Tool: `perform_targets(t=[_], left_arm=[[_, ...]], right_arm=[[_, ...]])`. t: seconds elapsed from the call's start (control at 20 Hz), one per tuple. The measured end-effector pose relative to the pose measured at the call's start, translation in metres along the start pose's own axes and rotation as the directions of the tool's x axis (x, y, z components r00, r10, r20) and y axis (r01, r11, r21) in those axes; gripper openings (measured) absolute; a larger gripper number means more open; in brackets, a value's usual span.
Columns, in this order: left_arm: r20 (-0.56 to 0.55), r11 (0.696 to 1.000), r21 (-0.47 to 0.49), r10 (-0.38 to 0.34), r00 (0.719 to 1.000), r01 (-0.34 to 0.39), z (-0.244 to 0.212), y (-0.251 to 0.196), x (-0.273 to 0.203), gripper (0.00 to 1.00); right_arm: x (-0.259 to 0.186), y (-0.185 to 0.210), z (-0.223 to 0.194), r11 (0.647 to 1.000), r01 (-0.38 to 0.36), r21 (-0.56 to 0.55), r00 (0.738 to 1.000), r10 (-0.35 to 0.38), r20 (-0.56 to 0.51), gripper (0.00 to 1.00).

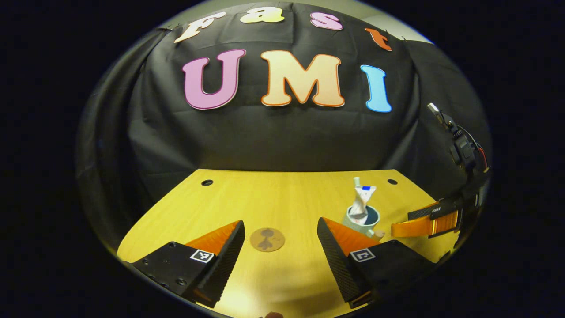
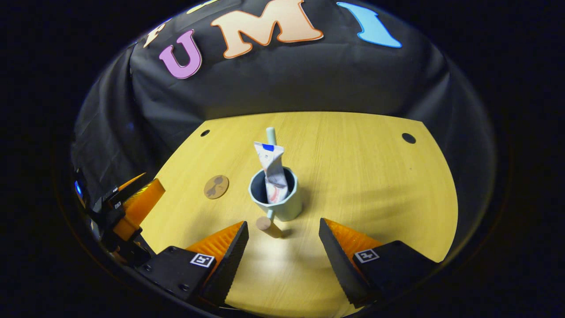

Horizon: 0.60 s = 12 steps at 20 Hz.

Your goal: Put the toothbrush and toothpaste on the desktop into the cup, then pick up the cup and place it on the coaster on the desktop.

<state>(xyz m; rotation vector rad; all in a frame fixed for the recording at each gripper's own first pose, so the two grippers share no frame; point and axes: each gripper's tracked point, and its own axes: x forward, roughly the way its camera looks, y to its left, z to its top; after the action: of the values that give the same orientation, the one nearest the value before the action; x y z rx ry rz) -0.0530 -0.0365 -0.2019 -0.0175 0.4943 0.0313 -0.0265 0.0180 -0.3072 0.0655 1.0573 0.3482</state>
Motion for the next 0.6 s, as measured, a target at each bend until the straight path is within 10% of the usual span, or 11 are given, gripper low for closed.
perform_targets(t=[0.6], left_arm=[[-0.027, 0.997, -0.015, 0.069, 0.997, -0.069, -0.012, 0.086, -0.019, 0.95]], right_arm=[[0.065, 0.004, -0.011, 0.991, 0.132, -0.015, 0.966, -0.132, -0.221, 0.99]])
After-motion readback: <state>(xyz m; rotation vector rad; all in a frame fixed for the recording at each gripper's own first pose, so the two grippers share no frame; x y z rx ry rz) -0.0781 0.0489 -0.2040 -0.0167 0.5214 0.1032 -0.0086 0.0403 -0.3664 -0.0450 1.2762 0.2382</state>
